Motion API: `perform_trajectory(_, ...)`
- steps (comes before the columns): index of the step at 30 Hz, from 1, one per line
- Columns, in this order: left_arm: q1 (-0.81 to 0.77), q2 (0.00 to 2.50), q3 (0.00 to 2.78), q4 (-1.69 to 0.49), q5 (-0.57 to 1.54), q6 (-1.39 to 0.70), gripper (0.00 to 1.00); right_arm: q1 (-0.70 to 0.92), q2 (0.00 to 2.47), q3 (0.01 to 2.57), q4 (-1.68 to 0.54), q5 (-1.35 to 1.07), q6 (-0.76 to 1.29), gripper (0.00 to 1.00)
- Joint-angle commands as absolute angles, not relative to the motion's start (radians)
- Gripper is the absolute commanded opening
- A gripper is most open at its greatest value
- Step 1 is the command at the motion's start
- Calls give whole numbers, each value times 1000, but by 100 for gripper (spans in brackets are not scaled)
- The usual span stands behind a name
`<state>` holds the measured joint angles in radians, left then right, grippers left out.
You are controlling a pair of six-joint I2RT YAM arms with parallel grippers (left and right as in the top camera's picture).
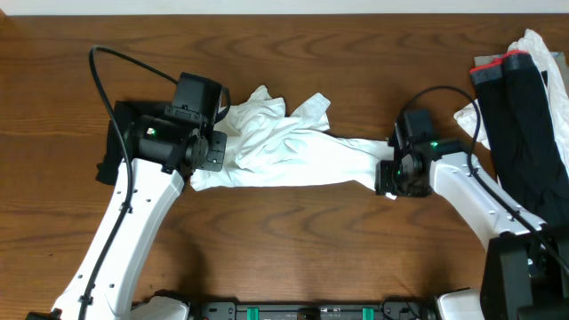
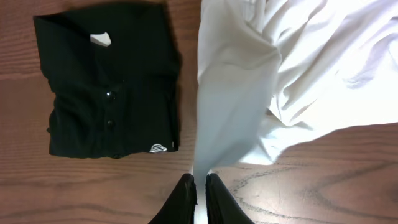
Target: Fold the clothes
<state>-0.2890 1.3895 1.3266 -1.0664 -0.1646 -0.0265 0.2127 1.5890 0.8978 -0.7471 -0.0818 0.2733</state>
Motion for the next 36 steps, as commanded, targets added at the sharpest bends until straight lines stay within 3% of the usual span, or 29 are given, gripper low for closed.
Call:
perform_trajectory(1, -284, 1386, 1338, -1068, -176, -32, 11, 229, 1608, 843, -715, -87, 277, 57)
perform_trajectory(4, -284, 1386, 1338, -1068, -176, -32, 12, 229, 1608, 810, -673, -86, 293, 54)
perform_trajectory(7, -284, 1386, 1338, -1068, -176, -32, 13, 229, 1609, 782, -637, -86, 319, 43)
perform_trajectory(12, -284, 1386, 1338, -1068, -176, -32, 13, 229, 1608, 759, -555, -80, 321, 2)
perform_trajectory(26, -284, 1386, 1338, -1066, -176, -32, 14, 217, 1384, 1074, -751, -56, 255, 1)
perform_trajectory(36, -284, 1386, 1338, -1049, -176, -32, 15, 78, 1443, 1151, -503, 37, 258, 1)
